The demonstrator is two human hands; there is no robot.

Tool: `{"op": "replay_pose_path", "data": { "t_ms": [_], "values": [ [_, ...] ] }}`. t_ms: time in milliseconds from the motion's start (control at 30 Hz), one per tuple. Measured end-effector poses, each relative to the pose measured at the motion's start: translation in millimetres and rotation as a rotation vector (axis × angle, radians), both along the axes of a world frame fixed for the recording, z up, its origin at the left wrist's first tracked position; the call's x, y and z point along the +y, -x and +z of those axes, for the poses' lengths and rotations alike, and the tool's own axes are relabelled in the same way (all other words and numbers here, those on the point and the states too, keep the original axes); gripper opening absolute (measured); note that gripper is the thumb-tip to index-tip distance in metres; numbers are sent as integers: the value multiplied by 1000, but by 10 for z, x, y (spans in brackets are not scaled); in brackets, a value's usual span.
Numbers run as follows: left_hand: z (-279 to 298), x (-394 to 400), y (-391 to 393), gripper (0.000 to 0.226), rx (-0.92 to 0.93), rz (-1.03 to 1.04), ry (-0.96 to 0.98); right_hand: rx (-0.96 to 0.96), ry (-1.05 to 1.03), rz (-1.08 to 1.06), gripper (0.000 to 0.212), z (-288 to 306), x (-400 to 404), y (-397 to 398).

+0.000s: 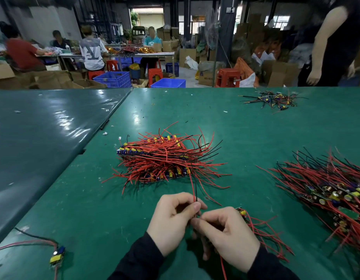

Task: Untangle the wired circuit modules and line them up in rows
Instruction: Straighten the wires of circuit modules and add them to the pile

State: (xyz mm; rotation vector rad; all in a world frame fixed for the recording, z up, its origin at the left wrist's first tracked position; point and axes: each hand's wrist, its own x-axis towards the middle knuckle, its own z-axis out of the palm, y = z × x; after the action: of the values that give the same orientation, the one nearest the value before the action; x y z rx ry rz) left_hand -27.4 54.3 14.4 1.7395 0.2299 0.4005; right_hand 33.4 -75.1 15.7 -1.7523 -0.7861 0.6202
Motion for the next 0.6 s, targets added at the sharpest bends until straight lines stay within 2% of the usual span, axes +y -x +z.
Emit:
{"op": "replay_pose_path", "data": {
  "t_ms": [100, 233, 300, 400, 600],
  "values": [
    [-15, 36, -10, 22, 77, -24, 200, 6, 6, 2, 37, -9, 3, -2],
    [18, 89, -8, 12, 100, -88, 666, 14, 25, 21, 36, 13, 4, -5],
    [20, 94, -2, 15, 102, -143, 792, 74, 26, 42, 34, 32, -1, -11],
    [13, 75, -3, 16, 121, -172, 707, 116, 45, 57, 33, 31, -3, -7],
    [-12, 118, -12, 16, 71, -66, 496, 142, 3, 91, 34, 46, -20, -8]
  ]
}}
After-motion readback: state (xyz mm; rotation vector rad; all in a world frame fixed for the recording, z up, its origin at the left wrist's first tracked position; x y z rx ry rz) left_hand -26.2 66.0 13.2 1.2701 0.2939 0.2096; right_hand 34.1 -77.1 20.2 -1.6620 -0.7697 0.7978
